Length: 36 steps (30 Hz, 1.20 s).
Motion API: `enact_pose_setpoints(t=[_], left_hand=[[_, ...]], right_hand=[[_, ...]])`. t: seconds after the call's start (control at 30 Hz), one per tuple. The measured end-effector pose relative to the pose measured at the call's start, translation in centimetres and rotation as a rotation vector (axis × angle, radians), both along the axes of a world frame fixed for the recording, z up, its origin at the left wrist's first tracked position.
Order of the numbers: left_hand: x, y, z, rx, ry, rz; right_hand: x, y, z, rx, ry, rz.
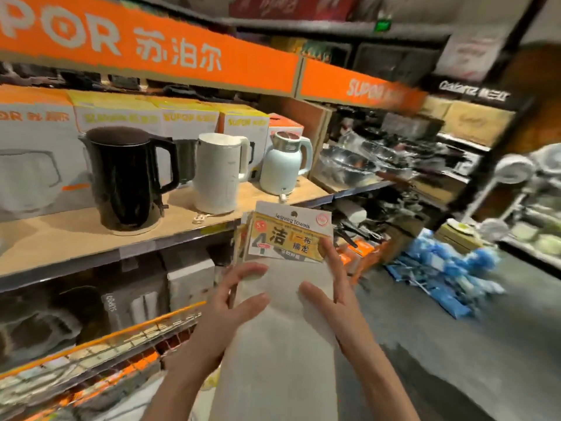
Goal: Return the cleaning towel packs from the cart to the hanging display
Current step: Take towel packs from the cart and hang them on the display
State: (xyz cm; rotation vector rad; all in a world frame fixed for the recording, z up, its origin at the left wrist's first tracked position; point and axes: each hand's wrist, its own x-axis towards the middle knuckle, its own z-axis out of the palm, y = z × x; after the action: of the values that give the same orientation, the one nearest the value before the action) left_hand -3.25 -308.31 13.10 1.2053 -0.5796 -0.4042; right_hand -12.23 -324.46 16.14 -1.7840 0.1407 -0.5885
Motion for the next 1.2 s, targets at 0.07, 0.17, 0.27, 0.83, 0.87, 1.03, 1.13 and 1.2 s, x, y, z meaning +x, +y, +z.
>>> enact_pose_setpoints(t=[0.07,0.17,0.27,0.83,0.87,1.03,1.13,1.2], left_hand=[[-1.8,-0.2,0.2,0.015,-0.002,-0.072],[-5.3,-1.1,0.5,0.054,-0.033,-0.187],[-9.3,-2.3,0.6,0.057,-0.017,-0.322],[-46.4,-3.0,-0.6,0.111,-0.081,-1.042],[-49.3,-2.3,-0.7,0.117,-0.091,-1.087],[-62.3,1.5,-1.2,0.107,-0.119,-1.349],[-69.0,4.2,-1.3,0.107,-0.155,-1.542],[-73.0,6.0,-1.3,0.082,-0.197,-1.639]], right_hand=[[-3.5,0.7,0.3,-0.013,0.000,-0.089],[-9.0,1.6,1.0,0.078,0.053,-0.185],[-14.8,2.5,1.3,0.172,0.038,-0.308],[-56.3,14.3,-0.4,0.246,-0.051,-1.256],[-59.0,15.7,-0.4,0.242,-0.045,-1.316],[-71.4,23.1,-0.7,0.240,-0.040,-1.594],[-77.4,28.2,-1.0,0.289,-0.074,-1.752],[-80.7,31.6,-1.2,0.337,-0.108,-1.854]])
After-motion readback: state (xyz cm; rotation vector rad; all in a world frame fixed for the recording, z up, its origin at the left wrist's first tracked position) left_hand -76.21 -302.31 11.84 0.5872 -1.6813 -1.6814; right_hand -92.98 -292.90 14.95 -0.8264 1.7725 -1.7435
